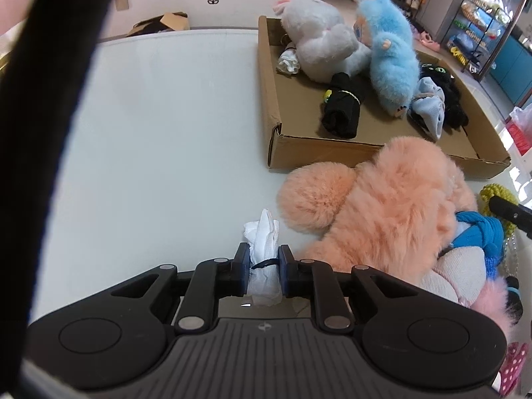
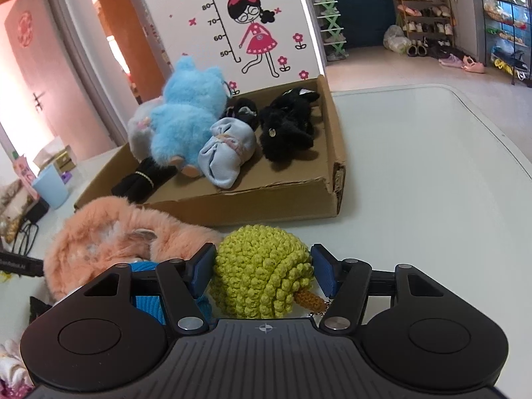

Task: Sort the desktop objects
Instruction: 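Grasp the white rolled sock with the left tool while the right tool grasps the green knitted ball, then carry the white sock and green ball into the box and release both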

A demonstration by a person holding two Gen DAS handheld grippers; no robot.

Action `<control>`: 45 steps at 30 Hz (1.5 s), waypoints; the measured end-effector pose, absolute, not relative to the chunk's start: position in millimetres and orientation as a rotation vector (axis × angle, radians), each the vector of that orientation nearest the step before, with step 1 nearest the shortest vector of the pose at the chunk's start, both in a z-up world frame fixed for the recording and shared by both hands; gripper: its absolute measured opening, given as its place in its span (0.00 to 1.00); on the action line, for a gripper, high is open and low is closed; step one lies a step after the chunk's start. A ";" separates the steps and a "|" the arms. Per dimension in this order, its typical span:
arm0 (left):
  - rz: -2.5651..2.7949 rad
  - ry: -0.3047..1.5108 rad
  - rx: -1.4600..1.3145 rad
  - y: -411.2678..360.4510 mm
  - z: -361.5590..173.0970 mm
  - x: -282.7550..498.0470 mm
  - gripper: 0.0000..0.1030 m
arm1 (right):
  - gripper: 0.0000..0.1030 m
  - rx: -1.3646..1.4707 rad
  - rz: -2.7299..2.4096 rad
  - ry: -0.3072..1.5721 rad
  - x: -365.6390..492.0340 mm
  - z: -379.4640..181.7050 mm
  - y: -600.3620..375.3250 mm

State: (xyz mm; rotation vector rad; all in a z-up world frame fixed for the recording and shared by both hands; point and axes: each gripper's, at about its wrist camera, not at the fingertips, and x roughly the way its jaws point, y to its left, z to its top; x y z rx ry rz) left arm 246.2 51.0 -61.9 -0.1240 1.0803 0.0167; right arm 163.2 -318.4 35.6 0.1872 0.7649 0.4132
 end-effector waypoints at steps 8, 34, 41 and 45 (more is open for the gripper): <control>0.000 1.014 -0.086 47.8 -40.5 235.5 0.15 | 0.65 0.210 0.420 0.716 155.4 52.7 -323.9; -0.020 0.701 -0.004 21.8 94.3 223.1 0.15 | 0.65 0.228 0.532 0.484 137.9 215.7 -321.4; -0.052 0.685 0.010 0.3 98.2 264.1 0.15 | 0.65 0.212 0.562 0.459 172.7 247.0 -297.6; -0.068 0.693 0.016 -6.7 88.9 286.8 0.15 | 0.65 0.222 0.565 0.473 196.1 248.6 -291.3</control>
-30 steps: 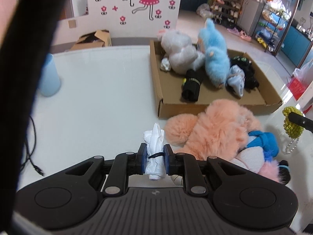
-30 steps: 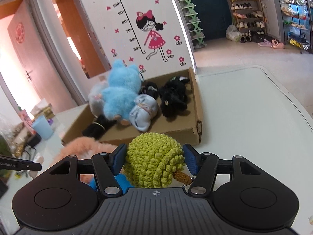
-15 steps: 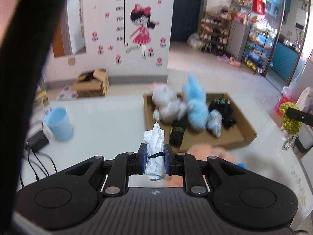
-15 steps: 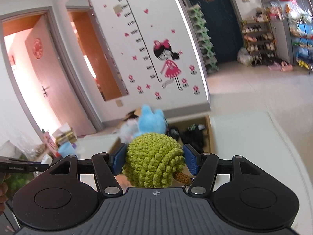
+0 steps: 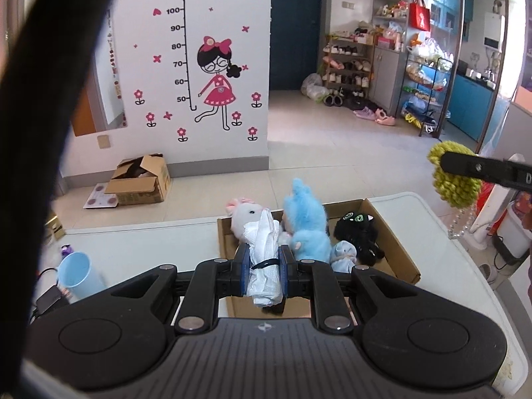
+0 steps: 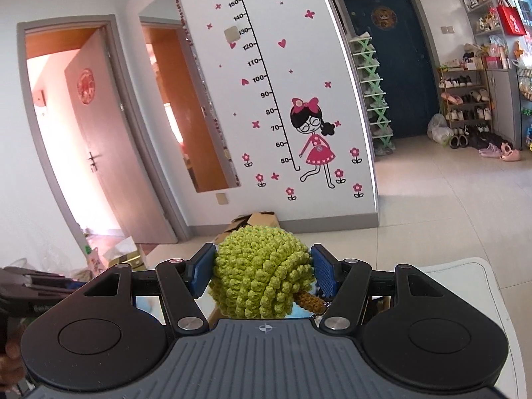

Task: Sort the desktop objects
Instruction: 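Carry the white sock and green ball into the box and release both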

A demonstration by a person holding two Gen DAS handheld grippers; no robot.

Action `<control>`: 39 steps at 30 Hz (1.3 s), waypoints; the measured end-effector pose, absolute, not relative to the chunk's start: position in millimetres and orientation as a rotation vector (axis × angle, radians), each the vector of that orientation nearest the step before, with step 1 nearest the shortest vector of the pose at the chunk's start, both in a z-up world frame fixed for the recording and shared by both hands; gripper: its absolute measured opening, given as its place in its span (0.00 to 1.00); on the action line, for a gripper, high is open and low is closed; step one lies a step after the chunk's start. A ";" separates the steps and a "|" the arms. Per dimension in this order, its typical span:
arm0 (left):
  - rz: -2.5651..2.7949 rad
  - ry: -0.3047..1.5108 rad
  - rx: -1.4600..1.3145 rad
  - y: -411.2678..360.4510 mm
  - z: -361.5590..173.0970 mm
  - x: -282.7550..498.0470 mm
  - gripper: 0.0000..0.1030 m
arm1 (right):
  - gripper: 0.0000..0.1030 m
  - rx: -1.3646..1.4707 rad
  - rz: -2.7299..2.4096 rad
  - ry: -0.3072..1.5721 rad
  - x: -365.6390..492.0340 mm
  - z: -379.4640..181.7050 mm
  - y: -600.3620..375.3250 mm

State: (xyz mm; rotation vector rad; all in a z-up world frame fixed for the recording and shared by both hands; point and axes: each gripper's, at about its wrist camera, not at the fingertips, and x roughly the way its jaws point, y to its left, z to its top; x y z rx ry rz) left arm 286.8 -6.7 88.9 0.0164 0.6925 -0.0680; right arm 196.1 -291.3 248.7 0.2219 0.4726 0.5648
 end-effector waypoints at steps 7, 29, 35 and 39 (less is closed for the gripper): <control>-0.073 0.734 0.020 -8.6 59.9 321.5 0.15 | 0.65 0.199 0.540 0.522 237.9 228.9 -275.1; -0.173 0.860 -0.072 21.4 -20.8 368.4 0.17 | 0.68 0.209 0.486 0.689 335.6 107.9 -235.5; -0.178 0.887 -0.101 34.4 -26.7 370.5 0.34 | 0.80 0.207 0.453 0.670 337.1 96.5 -232.0; -0.170 0.883 -0.106 41.2 -20.8 358.3 0.56 | 0.86 0.195 0.451 0.615 325.3 109.0 -238.2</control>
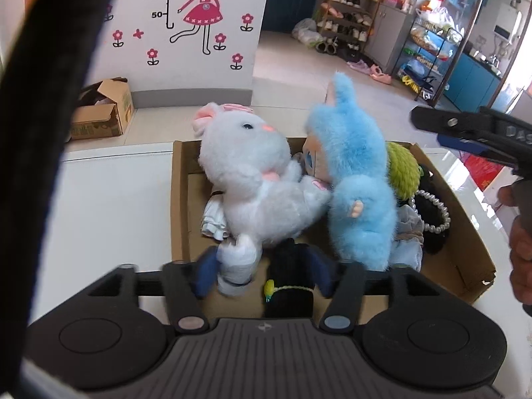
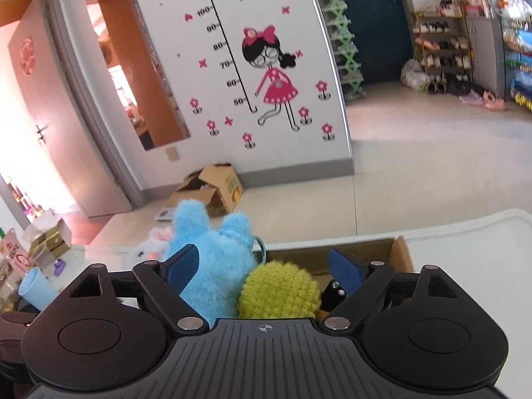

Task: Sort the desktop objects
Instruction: 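Carry the white sock and green ball into the box and release both, then grasp the white-pink sock with the left tool while the right tool grasps the black-blue sock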

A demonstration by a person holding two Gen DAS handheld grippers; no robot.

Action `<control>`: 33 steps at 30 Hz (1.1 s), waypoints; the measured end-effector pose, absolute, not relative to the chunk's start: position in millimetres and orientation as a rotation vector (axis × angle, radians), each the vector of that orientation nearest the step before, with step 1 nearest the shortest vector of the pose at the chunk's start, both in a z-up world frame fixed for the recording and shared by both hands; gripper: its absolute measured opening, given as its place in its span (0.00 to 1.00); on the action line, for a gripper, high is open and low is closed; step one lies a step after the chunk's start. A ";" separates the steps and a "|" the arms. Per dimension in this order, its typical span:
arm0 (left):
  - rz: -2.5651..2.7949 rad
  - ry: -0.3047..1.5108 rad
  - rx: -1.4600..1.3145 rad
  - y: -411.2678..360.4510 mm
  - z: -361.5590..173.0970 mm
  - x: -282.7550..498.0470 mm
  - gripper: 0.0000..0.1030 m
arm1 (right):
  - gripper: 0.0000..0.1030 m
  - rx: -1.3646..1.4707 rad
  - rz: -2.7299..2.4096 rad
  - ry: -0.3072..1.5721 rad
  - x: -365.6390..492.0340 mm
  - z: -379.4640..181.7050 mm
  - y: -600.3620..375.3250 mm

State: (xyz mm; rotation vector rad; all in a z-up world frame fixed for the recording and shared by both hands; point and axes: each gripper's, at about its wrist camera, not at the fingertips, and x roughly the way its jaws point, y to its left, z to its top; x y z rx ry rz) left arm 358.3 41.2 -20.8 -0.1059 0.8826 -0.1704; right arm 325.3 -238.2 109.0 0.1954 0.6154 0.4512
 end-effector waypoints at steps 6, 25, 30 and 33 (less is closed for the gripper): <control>-0.174 0.832 -0.071 45.2 7.0 303.9 0.77 | 0.87 0.235 0.525 0.571 276.2 133.2 -262.3; -0.248 0.856 -0.092 39.5 22.7 116.9 0.99 | 0.99 0.318 0.525 0.712 59.1 72.8 -338.6; -0.292 0.899 -0.123 22.7 9.2 105.8 0.99 | 0.99 0.272 0.510 0.659 51.9 51.4 -330.6; -0.311 0.910 -0.106 12.4 6.4 103.7 0.99 | 0.99 0.161 0.490 0.638 53.0 49.8 -315.2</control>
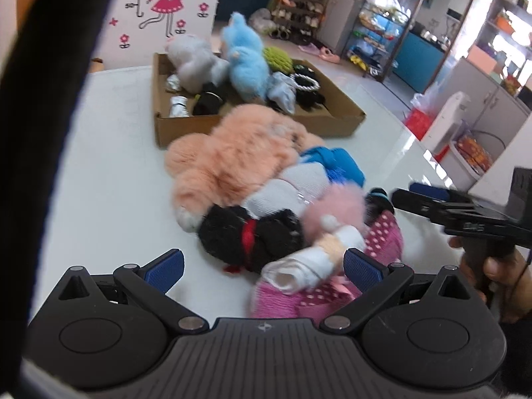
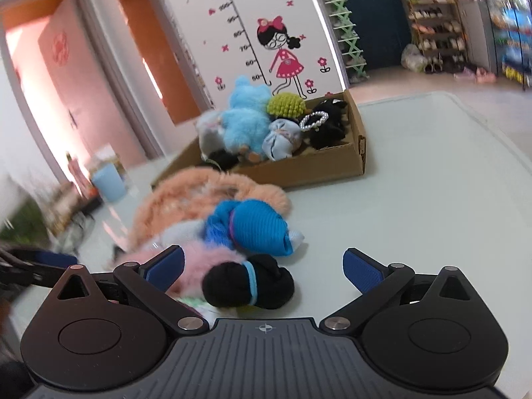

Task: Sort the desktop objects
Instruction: 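Grasp the white-pink sock with the left tool while the right tool grasps the black-blue sock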

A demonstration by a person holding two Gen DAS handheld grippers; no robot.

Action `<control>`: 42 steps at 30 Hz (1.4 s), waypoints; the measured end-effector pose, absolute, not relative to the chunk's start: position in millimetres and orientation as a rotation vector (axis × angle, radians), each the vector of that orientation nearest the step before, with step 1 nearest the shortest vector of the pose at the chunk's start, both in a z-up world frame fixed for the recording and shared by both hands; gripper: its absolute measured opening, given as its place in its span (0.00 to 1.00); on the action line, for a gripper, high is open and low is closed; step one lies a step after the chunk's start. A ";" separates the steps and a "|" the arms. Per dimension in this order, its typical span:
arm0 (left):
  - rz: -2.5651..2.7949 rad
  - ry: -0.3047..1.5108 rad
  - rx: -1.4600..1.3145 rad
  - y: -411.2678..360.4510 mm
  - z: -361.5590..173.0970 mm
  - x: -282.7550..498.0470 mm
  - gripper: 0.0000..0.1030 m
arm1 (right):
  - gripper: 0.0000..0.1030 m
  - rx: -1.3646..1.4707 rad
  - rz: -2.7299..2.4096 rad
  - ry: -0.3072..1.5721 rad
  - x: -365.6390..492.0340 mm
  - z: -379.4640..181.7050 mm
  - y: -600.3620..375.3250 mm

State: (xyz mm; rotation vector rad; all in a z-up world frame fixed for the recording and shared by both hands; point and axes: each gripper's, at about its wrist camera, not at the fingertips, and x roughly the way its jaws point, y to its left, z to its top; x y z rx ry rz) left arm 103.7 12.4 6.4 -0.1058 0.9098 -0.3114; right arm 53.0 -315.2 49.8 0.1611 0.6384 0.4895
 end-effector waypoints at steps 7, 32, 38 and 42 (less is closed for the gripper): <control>-0.342 0.930 -0.107 -7.9 -2.1 104.2 0.99 | 0.95 0.125 0.519 0.663 59.8 41.4 -302.8; -0.370 1.064 -0.316 -23.2 -10.4 116.9 0.82 | 0.71 0.101 0.549 0.728 61.7 32.0 -300.1; -0.362 1.069 -0.407 -10.4 -10.2 117.2 0.65 | 0.71 0.100 0.549 0.730 62.1 31.7 -300.2; -0.353 1.075 -0.454 -5.9 -14.0 117.1 0.63 | 0.71 0.103 0.547 0.731 61.5 30.7 -300.7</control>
